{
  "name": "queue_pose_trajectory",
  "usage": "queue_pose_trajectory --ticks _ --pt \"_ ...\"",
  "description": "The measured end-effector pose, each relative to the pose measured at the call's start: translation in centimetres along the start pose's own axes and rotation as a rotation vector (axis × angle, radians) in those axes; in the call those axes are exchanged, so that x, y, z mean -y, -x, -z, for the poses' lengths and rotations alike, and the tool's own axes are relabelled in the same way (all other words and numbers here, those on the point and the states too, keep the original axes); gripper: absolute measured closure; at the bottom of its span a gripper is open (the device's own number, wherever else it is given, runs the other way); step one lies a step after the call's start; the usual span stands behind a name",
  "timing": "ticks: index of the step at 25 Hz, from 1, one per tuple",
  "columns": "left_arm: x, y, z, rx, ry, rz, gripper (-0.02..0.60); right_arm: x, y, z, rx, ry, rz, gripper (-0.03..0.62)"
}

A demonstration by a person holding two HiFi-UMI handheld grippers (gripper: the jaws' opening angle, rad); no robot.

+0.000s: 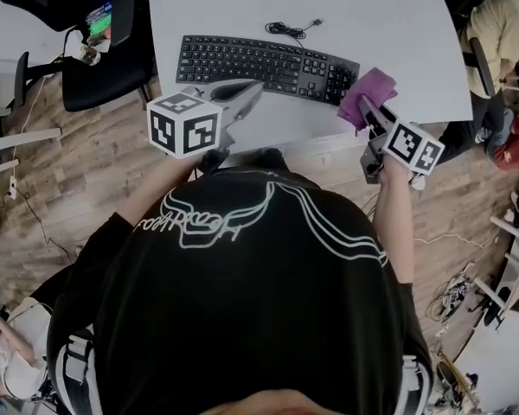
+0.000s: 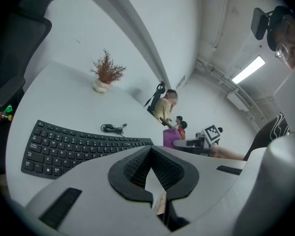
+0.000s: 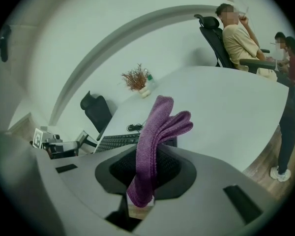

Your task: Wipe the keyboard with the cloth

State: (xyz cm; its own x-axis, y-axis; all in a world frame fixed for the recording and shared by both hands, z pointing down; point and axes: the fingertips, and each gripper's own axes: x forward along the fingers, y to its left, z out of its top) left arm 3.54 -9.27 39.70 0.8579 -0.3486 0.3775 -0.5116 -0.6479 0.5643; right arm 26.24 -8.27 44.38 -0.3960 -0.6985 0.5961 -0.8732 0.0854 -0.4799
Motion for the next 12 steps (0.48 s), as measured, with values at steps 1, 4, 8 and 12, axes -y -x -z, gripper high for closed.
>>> queue_pose_trajectory --ticks 1,4,8,12 --pt "0.4 0.7 0.0 0.004 -0.008 0.006 0.577 -1.4 0.7 -0.2 0.032 0.007 -0.016 0.533" --pt "1.7 3.0 0.1 0.02 -0.038 0.027 0.577 -5.5 2.8 -0.5 0.126 0.051 -0.054 0.533" --pt "3.5 6.2 0.1 0.05 -0.082 0.061 0.577 -11.4 5.7 0.2 0.231 0.11 -0.116 0.533" --pt "5.4 8.9 -0.3 0.101 -0.108 0.077 0.577 -16.6 7.9 1.8 0.274 0.181 -0.201 0.533"
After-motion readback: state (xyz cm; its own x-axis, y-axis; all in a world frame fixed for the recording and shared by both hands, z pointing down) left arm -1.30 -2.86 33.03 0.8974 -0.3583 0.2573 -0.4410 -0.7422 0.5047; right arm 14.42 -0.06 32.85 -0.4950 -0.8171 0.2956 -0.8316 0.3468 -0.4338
